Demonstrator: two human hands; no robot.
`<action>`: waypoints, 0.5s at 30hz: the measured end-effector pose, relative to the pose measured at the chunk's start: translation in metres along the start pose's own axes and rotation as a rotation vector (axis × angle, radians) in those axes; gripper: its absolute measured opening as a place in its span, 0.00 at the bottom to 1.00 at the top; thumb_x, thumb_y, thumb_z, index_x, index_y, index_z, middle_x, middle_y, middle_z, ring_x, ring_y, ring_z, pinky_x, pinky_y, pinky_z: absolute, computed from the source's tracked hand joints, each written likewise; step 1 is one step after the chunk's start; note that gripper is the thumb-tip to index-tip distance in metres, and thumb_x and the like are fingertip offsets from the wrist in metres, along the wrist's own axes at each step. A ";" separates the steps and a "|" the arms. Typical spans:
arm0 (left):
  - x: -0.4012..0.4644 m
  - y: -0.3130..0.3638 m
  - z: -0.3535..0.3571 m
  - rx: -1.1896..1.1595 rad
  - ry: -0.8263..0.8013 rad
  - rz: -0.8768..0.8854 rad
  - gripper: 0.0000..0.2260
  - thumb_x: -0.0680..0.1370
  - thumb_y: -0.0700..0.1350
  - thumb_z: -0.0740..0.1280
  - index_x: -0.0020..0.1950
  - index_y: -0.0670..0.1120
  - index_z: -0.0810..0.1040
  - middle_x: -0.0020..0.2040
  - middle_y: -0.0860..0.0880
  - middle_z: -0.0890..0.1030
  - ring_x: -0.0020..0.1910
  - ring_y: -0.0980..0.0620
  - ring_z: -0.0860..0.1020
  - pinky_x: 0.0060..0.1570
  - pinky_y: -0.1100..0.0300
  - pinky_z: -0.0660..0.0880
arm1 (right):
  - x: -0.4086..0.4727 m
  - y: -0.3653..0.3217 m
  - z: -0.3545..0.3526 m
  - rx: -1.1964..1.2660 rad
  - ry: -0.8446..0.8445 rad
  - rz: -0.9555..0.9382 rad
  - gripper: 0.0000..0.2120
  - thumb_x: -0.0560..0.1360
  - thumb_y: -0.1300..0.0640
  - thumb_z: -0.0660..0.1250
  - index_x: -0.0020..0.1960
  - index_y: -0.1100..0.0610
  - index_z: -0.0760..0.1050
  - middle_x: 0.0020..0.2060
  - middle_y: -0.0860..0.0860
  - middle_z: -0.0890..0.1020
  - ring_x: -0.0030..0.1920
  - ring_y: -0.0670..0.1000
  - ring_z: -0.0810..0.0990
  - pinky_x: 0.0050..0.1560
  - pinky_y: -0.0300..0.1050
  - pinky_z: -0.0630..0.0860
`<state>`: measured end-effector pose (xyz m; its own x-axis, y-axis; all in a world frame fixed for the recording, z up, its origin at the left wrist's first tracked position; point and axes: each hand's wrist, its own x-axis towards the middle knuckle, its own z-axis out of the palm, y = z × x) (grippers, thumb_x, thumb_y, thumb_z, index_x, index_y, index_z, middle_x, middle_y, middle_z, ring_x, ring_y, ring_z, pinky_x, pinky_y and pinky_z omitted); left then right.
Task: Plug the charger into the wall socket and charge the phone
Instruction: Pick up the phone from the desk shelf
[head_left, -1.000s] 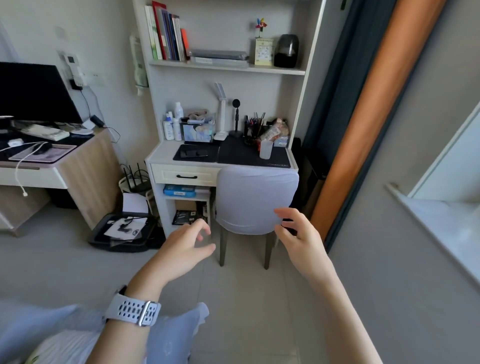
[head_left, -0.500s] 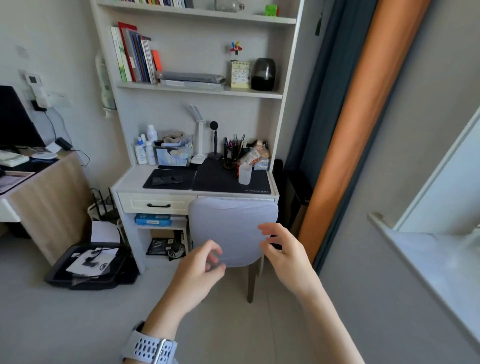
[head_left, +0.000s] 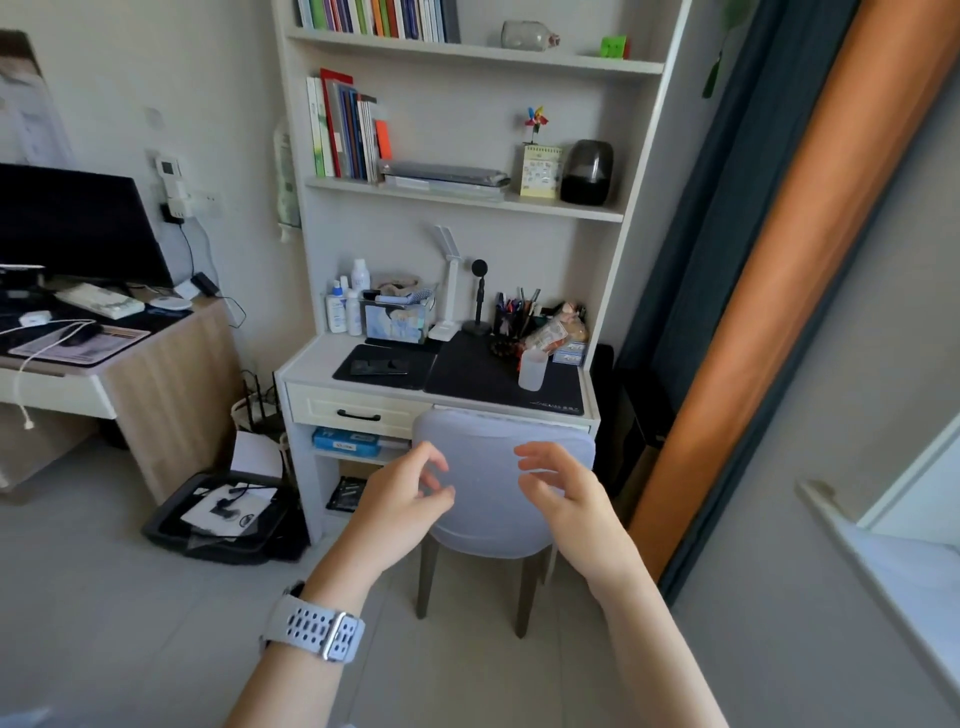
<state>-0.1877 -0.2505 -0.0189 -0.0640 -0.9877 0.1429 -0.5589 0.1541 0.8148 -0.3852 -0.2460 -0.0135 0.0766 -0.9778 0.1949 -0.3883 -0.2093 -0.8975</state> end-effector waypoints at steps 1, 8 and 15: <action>0.004 0.000 -0.001 -0.003 0.004 -0.006 0.06 0.76 0.43 0.67 0.52 0.51 0.73 0.45 0.49 0.79 0.42 0.51 0.77 0.43 0.55 0.74 | 0.004 0.000 0.001 -0.001 -0.013 -0.005 0.11 0.79 0.58 0.62 0.60 0.49 0.74 0.54 0.45 0.78 0.55 0.41 0.76 0.44 0.26 0.71; 0.051 -0.003 -0.004 -0.002 0.021 -0.001 0.09 0.77 0.44 0.67 0.56 0.51 0.72 0.48 0.49 0.79 0.48 0.51 0.78 0.47 0.56 0.74 | 0.044 0.006 0.003 0.025 -0.021 -0.017 0.11 0.79 0.61 0.62 0.59 0.52 0.75 0.52 0.45 0.78 0.53 0.43 0.76 0.43 0.25 0.72; 0.125 -0.034 -0.012 -0.027 -0.018 -0.042 0.11 0.77 0.46 0.66 0.57 0.54 0.69 0.48 0.50 0.78 0.46 0.51 0.77 0.44 0.58 0.72 | 0.120 0.025 0.022 0.052 0.000 -0.006 0.11 0.79 0.61 0.62 0.54 0.47 0.75 0.49 0.42 0.78 0.49 0.41 0.77 0.43 0.26 0.72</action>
<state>-0.1666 -0.3793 -0.0221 -0.0561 -0.9936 0.0983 -0.5386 0.1130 0.8349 -0.3659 -0.3689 -0.0214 0.0785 -0.9766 0.2002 -0.3397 -0.2150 -0.9156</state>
